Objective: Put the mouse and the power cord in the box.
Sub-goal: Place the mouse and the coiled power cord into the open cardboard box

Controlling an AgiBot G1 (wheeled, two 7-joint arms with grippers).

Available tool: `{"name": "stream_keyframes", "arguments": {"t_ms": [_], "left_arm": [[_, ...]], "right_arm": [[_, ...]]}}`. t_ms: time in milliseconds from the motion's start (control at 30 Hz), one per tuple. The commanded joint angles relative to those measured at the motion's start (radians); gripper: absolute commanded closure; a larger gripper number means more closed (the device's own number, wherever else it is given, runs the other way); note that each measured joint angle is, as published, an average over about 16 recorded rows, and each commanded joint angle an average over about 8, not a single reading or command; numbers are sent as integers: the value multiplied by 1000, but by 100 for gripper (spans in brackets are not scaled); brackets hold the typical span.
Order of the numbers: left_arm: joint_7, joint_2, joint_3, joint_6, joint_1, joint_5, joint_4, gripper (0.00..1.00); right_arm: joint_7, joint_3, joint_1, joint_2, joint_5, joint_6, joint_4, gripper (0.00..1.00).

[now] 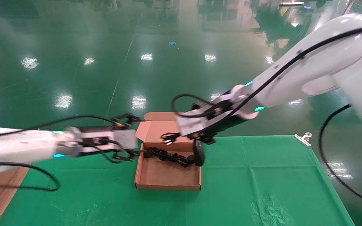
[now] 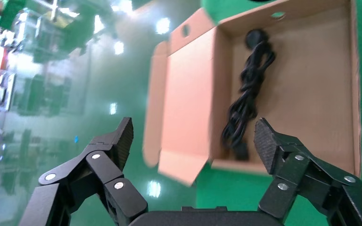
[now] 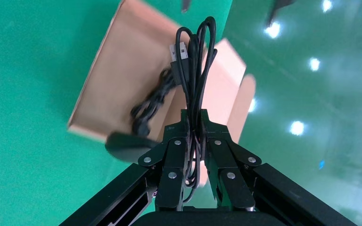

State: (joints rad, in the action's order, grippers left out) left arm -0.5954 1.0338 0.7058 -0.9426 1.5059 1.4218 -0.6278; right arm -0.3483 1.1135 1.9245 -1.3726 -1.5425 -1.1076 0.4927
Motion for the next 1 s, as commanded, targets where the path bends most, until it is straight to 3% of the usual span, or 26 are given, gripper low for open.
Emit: {"name": "stream_keyframes", "arguments": {"t_ms": [33, 200, 333, 467, 633, 800, 1000], "left_arm": [[9, -49, -16, -28, -4, -25, -20, 0], [12, -152, -55, -62, -22, -76, -36, 0], [2, -209, -78, -79, -31, -103, -22, 0], [-24, -240, -90, -88, -32, -115, 14, 0], [-70, -245, -98, -96, -28, -123, 78, 0], [-116, -232, -100, -109, -27, -128, 141, 0], [-160, -206, -97, -121, -25, -127, 204, 0]], "right_arm": [[27, 16, -18, -2, 13, 36, 54, 100], [80, 87, -86, -5, 30, 221, 164, 100], [122, 153, -114, -6, 43, 313, 223, 96], [164, 215, -125, -6, 61, 360, 265, 77], [203, 278, -134, -5, 81, 387, 297, 43], [228, 328, -143, -4, 90, 408, 295, 16], [256, 352, -151, -2, 117, 433, 259, 1]]}}
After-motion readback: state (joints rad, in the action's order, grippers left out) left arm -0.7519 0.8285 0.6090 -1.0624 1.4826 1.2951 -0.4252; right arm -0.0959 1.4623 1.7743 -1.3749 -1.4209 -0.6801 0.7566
